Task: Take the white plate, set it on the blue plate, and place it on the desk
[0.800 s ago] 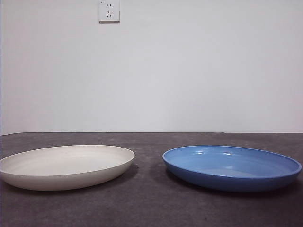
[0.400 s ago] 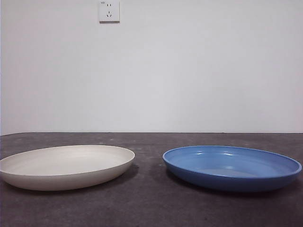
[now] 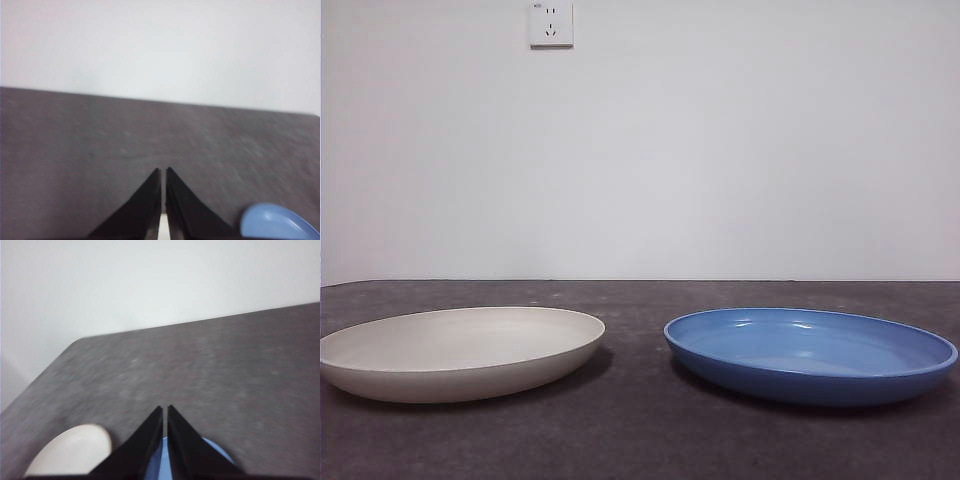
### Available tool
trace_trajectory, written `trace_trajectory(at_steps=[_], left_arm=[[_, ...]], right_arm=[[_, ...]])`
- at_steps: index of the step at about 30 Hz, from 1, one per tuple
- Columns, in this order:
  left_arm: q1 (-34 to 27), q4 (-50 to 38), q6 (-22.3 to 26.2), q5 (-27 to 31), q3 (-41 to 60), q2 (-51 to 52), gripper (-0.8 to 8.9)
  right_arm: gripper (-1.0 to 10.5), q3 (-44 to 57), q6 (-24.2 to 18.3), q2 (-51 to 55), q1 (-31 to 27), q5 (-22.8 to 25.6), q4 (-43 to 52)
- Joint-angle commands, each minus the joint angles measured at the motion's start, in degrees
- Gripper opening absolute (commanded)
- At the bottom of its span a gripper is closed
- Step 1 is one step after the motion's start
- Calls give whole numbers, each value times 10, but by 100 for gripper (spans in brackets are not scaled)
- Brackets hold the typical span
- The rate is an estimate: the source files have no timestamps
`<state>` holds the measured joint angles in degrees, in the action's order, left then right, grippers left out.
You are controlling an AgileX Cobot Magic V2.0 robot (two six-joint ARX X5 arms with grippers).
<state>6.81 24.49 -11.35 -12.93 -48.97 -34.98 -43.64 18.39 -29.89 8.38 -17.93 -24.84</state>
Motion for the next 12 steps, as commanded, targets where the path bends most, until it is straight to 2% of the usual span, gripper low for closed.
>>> trace_trajectory(at_steps=[1, 5, 9, 12], left_arm=[[19, 18, 14, -23, -31, -28, 16], [60, 26, 19, -41, -44, -48, 16], [100, 28, 19, -54, -47, -55, 16], [120, 30, 18, -81, -47, -57, 16]], right_arm=[[10, -42, -42, -34, 44, -1, -19], [10, -78, -76, -71, 105, -7, -36], [10, -99, -118, -98, 151, -49, -54], [10, -107, -118, -109, 158, -50, -84]])
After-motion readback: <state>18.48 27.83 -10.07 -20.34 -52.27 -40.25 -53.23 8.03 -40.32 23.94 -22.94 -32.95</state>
